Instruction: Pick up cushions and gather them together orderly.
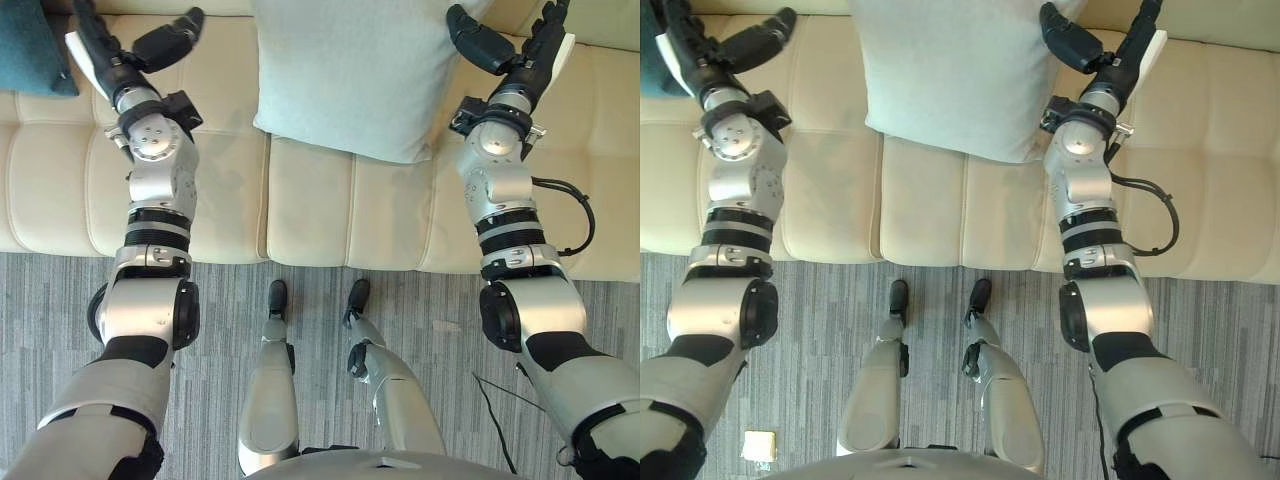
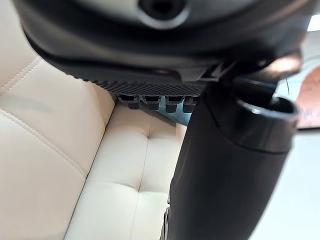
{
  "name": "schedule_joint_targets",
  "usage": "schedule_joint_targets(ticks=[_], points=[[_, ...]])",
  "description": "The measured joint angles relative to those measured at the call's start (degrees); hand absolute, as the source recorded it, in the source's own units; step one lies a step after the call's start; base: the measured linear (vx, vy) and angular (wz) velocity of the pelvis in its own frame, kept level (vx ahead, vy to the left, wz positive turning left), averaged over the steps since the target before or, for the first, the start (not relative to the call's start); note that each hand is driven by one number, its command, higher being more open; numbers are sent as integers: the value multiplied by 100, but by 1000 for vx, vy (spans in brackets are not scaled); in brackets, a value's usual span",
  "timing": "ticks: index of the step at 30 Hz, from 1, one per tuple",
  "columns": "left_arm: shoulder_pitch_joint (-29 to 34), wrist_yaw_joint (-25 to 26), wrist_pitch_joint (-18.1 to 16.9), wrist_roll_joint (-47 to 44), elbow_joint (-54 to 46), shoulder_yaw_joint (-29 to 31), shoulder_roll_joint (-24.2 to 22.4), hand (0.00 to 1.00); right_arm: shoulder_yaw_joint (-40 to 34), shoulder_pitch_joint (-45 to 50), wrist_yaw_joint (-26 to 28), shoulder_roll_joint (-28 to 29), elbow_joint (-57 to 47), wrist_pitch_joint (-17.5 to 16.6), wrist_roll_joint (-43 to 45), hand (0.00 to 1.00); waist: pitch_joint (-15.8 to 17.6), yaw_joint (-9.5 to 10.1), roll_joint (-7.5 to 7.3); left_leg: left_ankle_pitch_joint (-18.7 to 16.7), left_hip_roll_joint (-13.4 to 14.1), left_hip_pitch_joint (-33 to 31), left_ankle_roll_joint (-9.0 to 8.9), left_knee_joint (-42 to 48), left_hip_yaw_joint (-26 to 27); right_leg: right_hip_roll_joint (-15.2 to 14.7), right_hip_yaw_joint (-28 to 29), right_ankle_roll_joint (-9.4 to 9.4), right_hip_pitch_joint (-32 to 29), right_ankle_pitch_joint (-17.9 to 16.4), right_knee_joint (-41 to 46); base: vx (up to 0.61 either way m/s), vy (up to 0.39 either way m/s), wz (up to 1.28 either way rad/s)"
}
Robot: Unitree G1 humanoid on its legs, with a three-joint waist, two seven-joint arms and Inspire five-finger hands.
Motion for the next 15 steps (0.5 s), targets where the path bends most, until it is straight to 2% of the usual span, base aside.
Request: schedule_joint_targets(ticks=[3, 10, 11, 12, 13, 15], points=[[7, -96, -50, -336, 7, 310, 11, 100, -131, -24, 101, -63, 88, 8, 433, 100, 0, 43, 0, 15, -1, 83, -11, -60, -16, 0, -44, 1, 90, 1, -45, 61, 1, 7], [282, -457, -189, -776, 7, 356, 123, 100, -318, -36, 251, -132, 94, 38, 788, 100, 2, 38, 4, 68, -19, 169, -6, -149, -18, -16, -67, 2, 166, 1, -77, 57, 3, 2], [438, -500, -201, -857, -19, 355, 123, 100, -362, -35, 252, -141, 95, 41, 823, 100, 2, 30, 4, 69, -23, 203, -4, -161, -17, -16, -66, 2, 205, 1, -96, 48, -2, 1], [989, -544, -268, -890, -264, 355, 83, 100, -361, 20, 264, -220, 39, 37, 822, 100, 3, -7, 6, 69, -34, 251, -4, -166, -16, -19, -62, 9, 265, 5, -147, 35, -2, 1], [1167, -568, -282, -890, -364, 355, 56, 100, -366, 76, 266, -242, -23, 36, 822, 100, 3, -7, 6, 69, -37, 263, -4, -169, -16, -19, -62, 10, 280, 6, -161, 57, -6, 1], [1977, -630, -314, -865, -752, 352, -158, 100, -354, 547, 317, -338, -457, -7, 815, 100, 3, 9, 6, 69, -44, 317, -4, -202, -19, -17, -63, 13, 345, 7, -207, 61, -8, 3]])
